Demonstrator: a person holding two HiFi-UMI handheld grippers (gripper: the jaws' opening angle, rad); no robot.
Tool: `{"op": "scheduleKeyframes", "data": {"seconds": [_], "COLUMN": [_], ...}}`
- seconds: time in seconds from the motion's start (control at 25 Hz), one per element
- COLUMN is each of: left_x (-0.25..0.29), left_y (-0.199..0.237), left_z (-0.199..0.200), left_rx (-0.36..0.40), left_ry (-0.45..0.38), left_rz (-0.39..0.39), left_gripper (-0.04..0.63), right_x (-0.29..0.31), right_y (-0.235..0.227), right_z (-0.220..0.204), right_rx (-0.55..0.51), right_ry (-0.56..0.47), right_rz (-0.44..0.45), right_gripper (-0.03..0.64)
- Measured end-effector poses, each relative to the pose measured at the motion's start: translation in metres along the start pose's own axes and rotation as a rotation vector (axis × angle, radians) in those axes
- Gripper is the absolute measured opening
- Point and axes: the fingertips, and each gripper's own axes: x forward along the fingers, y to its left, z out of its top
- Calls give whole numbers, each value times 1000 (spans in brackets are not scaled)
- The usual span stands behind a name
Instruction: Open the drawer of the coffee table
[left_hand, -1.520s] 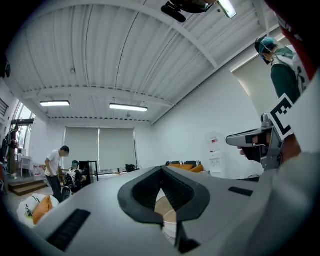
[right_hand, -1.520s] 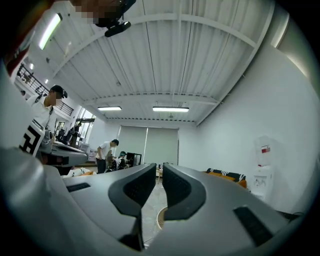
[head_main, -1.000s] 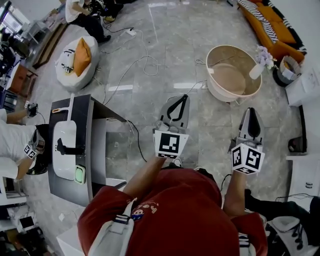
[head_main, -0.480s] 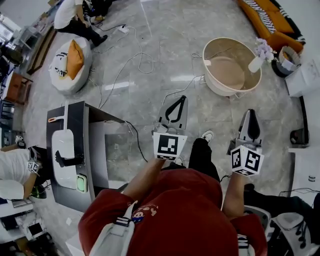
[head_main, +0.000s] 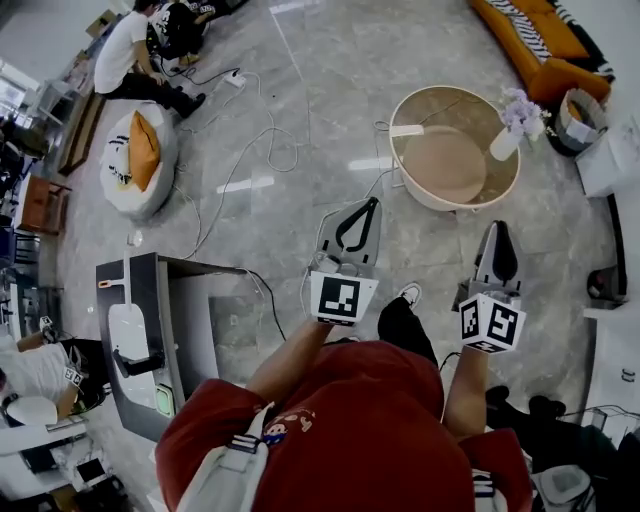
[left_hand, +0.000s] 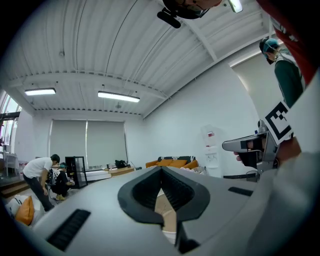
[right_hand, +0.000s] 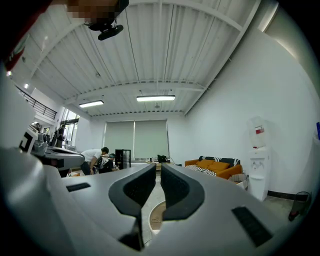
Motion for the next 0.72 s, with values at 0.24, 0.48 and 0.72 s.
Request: {"op": "scheduleKeyframes", "data": {"seconds": [0.24,0.48,0.72], "left_x": [92,149,177], "left_y": [-23,-34,-22], "left_z": [17,11,1], "left_rx": [8,20,25], "left_ry": [-15,2,-5], "left_rz": [-33,-55,-120], "left_gripper": [14,14,14], "right_x": [66,108,124], "right_y": [-65,-101,-100], "right_z": [-1,-11,-22], "right_rx": [15,2,-9], "right_ry": [1,11,22], "right_rz": [-26,-39,-95], "right_gripper": [38,38,38]}}
